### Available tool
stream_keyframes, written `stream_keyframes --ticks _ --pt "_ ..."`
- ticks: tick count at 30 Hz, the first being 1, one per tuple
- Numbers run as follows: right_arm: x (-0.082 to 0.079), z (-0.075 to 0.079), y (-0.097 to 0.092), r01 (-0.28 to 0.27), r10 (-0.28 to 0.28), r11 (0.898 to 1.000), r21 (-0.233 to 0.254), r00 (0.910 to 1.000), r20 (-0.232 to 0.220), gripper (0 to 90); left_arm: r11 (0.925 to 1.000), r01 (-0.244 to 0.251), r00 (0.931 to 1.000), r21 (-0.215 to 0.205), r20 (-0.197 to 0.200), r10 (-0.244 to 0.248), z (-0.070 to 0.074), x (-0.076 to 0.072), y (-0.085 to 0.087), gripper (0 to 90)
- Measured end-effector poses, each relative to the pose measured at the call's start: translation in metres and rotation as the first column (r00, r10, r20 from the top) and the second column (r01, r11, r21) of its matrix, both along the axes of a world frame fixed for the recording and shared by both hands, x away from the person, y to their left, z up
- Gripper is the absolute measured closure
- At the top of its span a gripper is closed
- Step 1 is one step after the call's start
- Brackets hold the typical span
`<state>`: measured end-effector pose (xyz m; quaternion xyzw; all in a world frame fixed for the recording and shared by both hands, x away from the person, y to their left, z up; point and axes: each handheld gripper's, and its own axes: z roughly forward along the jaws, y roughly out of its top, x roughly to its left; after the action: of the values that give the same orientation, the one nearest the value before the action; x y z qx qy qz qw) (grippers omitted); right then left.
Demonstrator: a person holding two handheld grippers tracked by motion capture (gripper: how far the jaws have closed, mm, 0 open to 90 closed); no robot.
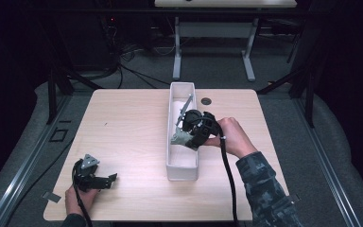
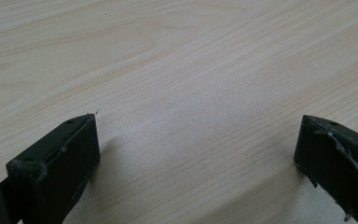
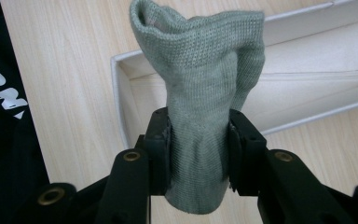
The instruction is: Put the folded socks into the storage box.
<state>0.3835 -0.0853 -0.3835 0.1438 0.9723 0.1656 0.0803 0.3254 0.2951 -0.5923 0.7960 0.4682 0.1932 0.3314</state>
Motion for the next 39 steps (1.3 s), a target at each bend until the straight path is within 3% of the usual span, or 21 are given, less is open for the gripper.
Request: stream_keyframes --ticks 20,39 --pt "0.001 -0.022 0.014 -0.050 0.049 0.999 -0.019 0.9970 -0.060 64.9 1.0000 0.000 1.0000 0.000 0.000 0.000 0.000 0.000 0.000 0.0" --pt "0.004 -0.055 0.021 -0.067 0.055 0.994 -0.091 0.9898 -0.131 64.6 1.0000 0.000 1.0000 0.000 0.000 0.000 0.000 0.000 0.000 0.0"
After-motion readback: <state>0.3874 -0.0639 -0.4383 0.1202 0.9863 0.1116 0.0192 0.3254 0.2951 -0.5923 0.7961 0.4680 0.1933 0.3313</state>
